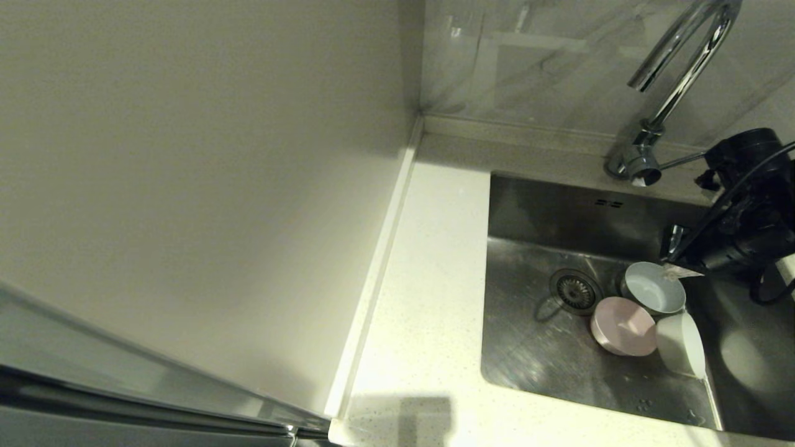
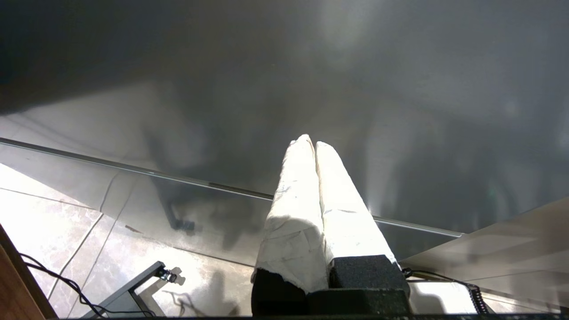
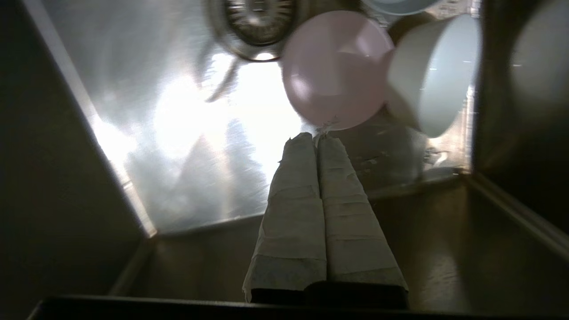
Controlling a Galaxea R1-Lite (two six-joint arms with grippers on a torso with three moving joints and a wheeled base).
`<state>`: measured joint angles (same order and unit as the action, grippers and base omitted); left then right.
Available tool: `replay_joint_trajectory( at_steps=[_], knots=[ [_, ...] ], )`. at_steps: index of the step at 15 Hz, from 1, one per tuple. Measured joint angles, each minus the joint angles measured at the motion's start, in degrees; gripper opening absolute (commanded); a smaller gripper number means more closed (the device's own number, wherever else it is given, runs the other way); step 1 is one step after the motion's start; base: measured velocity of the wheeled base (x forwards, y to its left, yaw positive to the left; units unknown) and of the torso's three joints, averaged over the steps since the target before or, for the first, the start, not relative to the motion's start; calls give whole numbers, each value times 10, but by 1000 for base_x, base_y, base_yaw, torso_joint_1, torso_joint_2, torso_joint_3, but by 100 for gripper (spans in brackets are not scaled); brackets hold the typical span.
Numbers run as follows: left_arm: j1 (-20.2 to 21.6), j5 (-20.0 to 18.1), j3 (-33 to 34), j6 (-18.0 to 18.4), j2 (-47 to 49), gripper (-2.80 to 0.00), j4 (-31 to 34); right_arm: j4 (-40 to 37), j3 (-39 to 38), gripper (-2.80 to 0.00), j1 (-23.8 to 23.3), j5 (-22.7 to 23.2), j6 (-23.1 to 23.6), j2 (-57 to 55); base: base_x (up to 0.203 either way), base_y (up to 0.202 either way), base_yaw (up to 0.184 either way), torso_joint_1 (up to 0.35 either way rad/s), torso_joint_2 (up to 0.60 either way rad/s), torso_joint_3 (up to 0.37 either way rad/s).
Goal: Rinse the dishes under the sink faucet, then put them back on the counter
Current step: Put a bowl back to the table from the sink
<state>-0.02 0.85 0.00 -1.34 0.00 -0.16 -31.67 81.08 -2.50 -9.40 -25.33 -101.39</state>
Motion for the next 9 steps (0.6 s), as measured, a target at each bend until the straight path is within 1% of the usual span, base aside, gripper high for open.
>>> replay_joint_trajectory(
  at_steps=[1, 2, 4, 9],
  knots=[
    [0, 0, 0, 0, 0, -280, 0, -1, 2, -280, -1, -9, 0, -13, 0, 0, 0, 0, 0, 0],
    [0, 0, 0, 0, 0, -280, 0, -1, 3, 0, -2, -13, 0, -23, 0, 0, 0, 0, 0, 0],
    [0, 0, 0, 0, 0, -280, 0, 2, 6, 0, -3, -27, 1, -39, 0, 0, 0, 0, 0, 0],
    [0, 0, 0, 0, 0, -280, 0, 42, 11, 0, -3, -26, 10, -74, 0, 0, 0, 0, 0, 0]
  ],
)
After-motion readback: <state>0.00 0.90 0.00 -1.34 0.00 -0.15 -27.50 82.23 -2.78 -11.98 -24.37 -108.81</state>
